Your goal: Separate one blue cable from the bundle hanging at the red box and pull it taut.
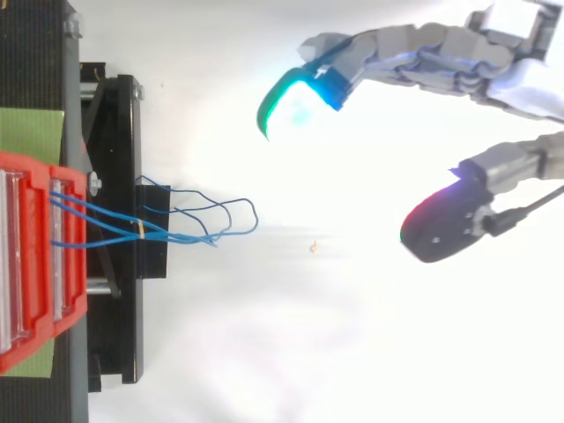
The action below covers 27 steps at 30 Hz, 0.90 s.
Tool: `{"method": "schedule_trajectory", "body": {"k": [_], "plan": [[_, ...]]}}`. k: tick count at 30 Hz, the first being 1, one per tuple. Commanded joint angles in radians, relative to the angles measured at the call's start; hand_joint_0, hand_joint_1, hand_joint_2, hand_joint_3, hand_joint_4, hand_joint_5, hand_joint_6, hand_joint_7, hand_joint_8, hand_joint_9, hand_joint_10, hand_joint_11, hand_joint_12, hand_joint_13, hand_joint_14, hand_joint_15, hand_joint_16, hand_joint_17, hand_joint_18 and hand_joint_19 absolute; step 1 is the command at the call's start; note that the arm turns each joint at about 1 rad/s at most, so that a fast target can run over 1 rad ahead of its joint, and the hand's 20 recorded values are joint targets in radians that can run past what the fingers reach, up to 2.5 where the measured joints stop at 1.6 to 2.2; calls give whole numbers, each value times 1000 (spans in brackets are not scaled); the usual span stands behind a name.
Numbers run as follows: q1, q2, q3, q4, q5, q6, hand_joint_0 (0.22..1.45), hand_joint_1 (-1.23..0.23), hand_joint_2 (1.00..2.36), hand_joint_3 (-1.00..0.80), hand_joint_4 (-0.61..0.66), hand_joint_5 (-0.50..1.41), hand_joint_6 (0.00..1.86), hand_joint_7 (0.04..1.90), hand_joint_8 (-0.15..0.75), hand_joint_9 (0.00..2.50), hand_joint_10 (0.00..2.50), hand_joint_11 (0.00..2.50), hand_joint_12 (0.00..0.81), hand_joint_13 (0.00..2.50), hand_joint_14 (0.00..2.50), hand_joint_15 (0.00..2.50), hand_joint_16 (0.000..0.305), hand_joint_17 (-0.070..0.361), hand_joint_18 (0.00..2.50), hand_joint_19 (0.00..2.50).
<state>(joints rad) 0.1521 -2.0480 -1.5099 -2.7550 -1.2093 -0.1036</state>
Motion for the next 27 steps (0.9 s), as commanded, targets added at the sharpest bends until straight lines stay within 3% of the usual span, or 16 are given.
{"method": "schedule_trajectory", "body": {"k": [1,3,9,11,12,17,22,27], "plan": [[-2,-41,45,-5,-1,1,541,-753,1000,-500,171,-276,502,770,241,43,0,0,296,55,0,0,30,68,0,0],[-5,-57,68,-6,-7,2,540,-753,1000,-500,173,-273,502,776,245,56,0,0,296,63,0,2,30,68,0,0],[1,-58,68,14,-3,-21,540,-742,1000,-500,179,-270,502,784,249,74,0,0,295,75,0,10,30,68,0,0],[1,-84,76,17,-9,-21,540,-736,1000,-500,181,-269,502,785,250,79,0,0,295,85,0,9,30,68,0,0],[0,-116,92,26,-13,-5,540,-735,1000,-500,182,-269,502,783,251,80,0,0,295,85,0,9,30,68,0,0],[-3,-176,152,25,-36,15,538,-721,1000,-500,184,-267,502,789,255,93,0,0,295,88,0,13,30,67,0,0],[-6,-202,181,29,-58,28,537,-710,1000,-500,190,-266,502,795,258,105,0,0,296,96,0,11,30,67,0,0],[-6,-202,181,29,-62,28,536,-706,1000,-500,193,-264,502,795,258,108,0,0,296,103,1,9,30,67,0,0]]}}
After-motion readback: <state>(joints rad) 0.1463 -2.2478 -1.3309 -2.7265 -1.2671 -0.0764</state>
